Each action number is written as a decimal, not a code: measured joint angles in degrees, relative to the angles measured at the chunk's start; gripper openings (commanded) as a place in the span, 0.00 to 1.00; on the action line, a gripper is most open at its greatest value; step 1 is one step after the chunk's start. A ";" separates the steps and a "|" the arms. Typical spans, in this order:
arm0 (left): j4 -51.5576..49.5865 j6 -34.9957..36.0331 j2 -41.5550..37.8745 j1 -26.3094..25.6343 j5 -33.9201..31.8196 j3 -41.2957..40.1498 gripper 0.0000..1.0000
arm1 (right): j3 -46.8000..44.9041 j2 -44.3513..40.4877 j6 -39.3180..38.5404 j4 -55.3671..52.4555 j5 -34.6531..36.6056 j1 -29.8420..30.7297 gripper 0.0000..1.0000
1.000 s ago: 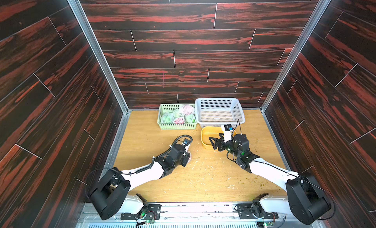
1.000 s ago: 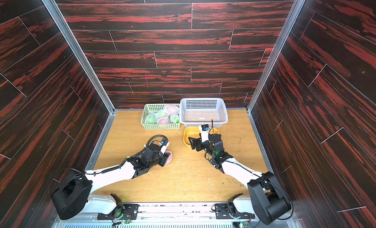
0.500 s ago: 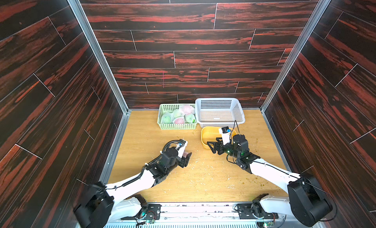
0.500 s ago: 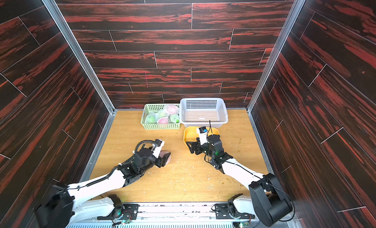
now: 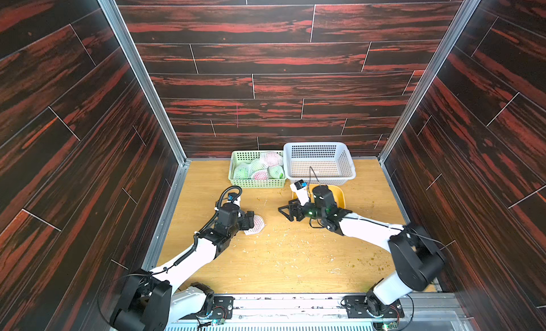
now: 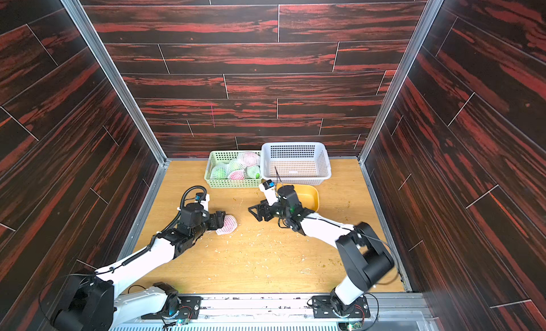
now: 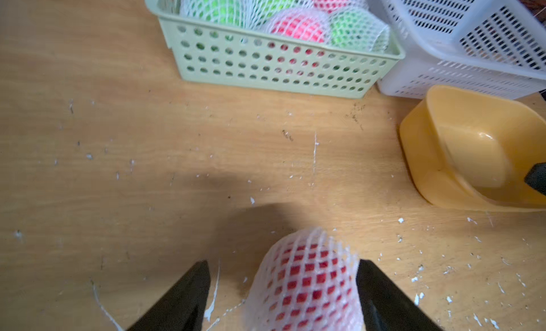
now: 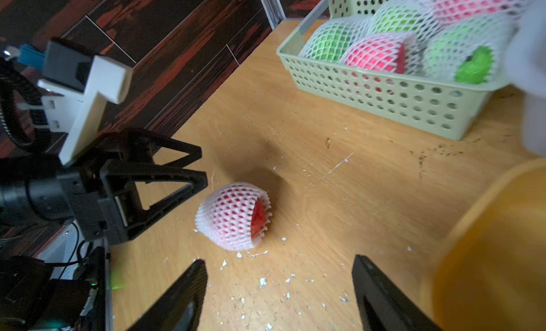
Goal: Remove foam nets from apples
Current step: Place the apple at the center of the board, then remove the foam net from the apple.
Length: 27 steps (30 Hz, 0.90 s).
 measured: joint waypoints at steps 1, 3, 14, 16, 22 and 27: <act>-0.26 -0.68 0.44 0.44 0.28 -0.07 0.82 | 1.73 1.66 0.15 -0.98 -0.44 0.63 0.81; -0.57 -1.70 1.36 0.98 0.48 -0.11 0.82 | 4.74 4.42 0.57 -2.80 -1.16 1.73 0.81; 2.97 -3.80 6.27 2.05 2.97 -2.51 0.78 | 14.73 14.47 3.72 -10.54 -6.58 3.80 0.80; 4.07 -3.82 6.67 2.16 3.45 -2.75 0.78 | 15.91 15.74 3.72 -12.07 -7.13 3.93 0.80; 7.50 -4.85 7.80 2.27 5.53 -3.54 0.71 | 17.27 16.68 3.45 -14.97 -6.86 4.04 0.80; 7.41 -5.95 6.32 2.29 6.95 -3.89 0.72 | 16.50 16.44 2.84 -13.88 -6.03 4.04 0.79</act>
